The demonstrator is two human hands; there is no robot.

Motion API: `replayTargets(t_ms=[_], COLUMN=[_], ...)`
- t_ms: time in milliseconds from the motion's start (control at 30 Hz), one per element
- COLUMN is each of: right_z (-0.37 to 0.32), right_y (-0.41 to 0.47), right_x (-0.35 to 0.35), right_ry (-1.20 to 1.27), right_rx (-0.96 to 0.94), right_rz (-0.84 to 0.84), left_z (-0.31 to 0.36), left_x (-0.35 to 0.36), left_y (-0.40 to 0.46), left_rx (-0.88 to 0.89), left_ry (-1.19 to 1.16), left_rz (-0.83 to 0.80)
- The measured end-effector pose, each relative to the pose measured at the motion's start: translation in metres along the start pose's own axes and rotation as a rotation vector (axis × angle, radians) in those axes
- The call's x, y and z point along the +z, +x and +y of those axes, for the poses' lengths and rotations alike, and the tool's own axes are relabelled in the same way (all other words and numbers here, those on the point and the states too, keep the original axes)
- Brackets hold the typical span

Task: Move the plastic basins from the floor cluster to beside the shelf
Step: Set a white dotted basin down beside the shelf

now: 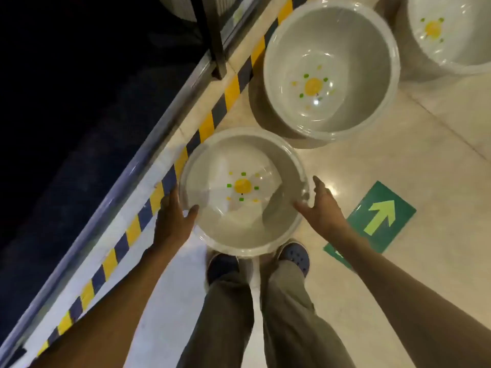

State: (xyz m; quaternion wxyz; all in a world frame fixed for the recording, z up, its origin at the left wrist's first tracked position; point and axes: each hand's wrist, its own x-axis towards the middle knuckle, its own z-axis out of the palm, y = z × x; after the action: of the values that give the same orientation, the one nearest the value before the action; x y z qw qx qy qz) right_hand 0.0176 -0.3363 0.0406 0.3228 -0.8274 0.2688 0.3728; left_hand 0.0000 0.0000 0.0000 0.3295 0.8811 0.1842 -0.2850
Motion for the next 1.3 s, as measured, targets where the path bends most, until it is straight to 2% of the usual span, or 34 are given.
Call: replayTargets(t_ms=[133, 300, 433, 600, 733, 900, 1100, 1300], right_z=[0.008, 0.019, 0.016, -0.004, -0.022, -0.038, -0.038, -0.034], right_y=[0.039, 0.040, 0.016, -0.029, -0.060, -0.072, -0.053, 0.006], right_x=[0.022, 0.025, -0.004, -0.071, -0.136, -0.217, -0.280, -0.306], right_ry=[0.108, 0.098, 0.131, 0.156, 0.191, 0.221, 0.250, 0.300], right_rx=[0.112, 0.051, 0.003, -0.031, -0.071, -0.091, -0.093, -0.041], right_rz=[0.007, 0.077, 0.111, 0.154, 0.203, 0.256, 0.317, 0.332], left_z=[-0.007, -0.006, 0.024, 0.090, 0.169, 0.260, 0.340, 0.379], left_x=[0.016, 0.020, -0.002, -0.048, -0.080, -0.107, -0.101, -0.071], left_y=[0.034, 0.041, 0.024, -0.004, -0.024, -0.031, -0.001, 0.066], left_rx=[0.004, -0.001, 0.038, 0.074, 0.089, 0.136, 0.211, 0.270], left_ry=[-0.057, 0.009, 0.011, -0.023, -0.150, -0.064, -0.077, -0.053], left_rz=[0.042, 0.079, 0.081, 0.074, 0.146, 0.147, 0.104, 0.062])
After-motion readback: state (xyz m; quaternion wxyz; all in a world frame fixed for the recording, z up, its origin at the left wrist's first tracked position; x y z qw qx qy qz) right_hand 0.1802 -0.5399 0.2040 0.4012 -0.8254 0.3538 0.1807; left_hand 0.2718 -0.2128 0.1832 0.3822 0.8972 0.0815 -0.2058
